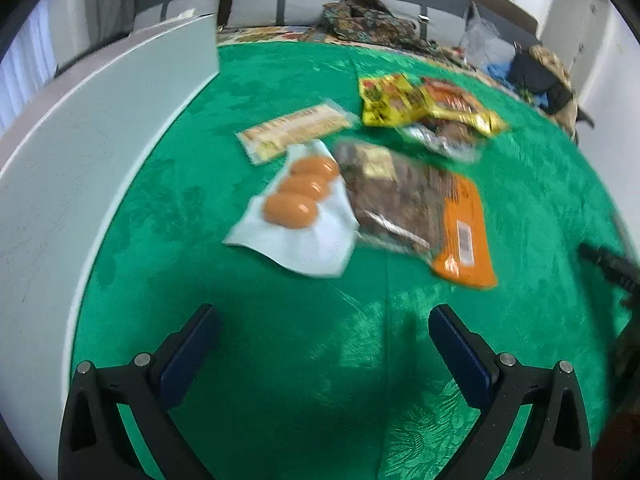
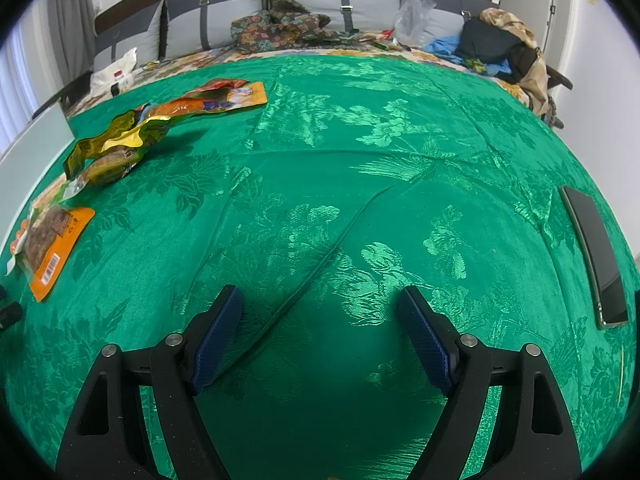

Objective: Organize snacks

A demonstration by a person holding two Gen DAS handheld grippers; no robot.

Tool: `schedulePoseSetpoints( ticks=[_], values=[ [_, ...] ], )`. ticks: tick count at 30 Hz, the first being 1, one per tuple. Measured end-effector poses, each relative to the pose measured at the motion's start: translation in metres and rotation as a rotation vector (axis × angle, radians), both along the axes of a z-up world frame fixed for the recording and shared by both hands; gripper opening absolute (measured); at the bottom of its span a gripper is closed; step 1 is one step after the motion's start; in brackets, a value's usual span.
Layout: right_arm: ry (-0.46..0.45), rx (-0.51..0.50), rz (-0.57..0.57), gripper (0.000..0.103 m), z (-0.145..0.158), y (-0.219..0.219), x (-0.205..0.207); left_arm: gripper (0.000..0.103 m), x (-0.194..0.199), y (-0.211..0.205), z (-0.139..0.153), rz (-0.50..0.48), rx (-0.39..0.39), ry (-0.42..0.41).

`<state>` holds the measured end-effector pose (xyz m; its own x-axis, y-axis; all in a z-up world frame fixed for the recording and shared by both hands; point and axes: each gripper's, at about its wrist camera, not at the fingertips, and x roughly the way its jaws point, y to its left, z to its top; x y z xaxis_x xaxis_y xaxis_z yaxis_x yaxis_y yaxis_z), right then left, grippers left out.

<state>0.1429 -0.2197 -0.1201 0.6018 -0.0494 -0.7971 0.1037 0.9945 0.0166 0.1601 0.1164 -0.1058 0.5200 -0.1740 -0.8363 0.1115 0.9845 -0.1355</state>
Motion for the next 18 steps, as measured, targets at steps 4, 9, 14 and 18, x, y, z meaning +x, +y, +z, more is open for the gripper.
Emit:
schedulePoseSetpoints(
  ticks=[4,9,14,18],
  values=[
    [0.0,-0.001,0.0,0.084,0.0,0.0,0.0,0.102,0.028,0.012,0.022,0.011,-0.001,-0.025],
    [0.0,-0.001,0.0,0.084,0.0,0.0,0.0,0.096,0.076,0.007,0.017,-0.042,0.04,0.045],
    [-0.001,-0.002,0.001,0.084,0.0,0.0,0.0,0.056,0.088,0.019,0.004,-0.036,-0.075,0.105],
    [-0.001,-0.003,0.001,0.084,-0.001,0.0,0.0,0.056,0.055,0.018,0.003,-0.029,-0.021,0.105]
  ],
)
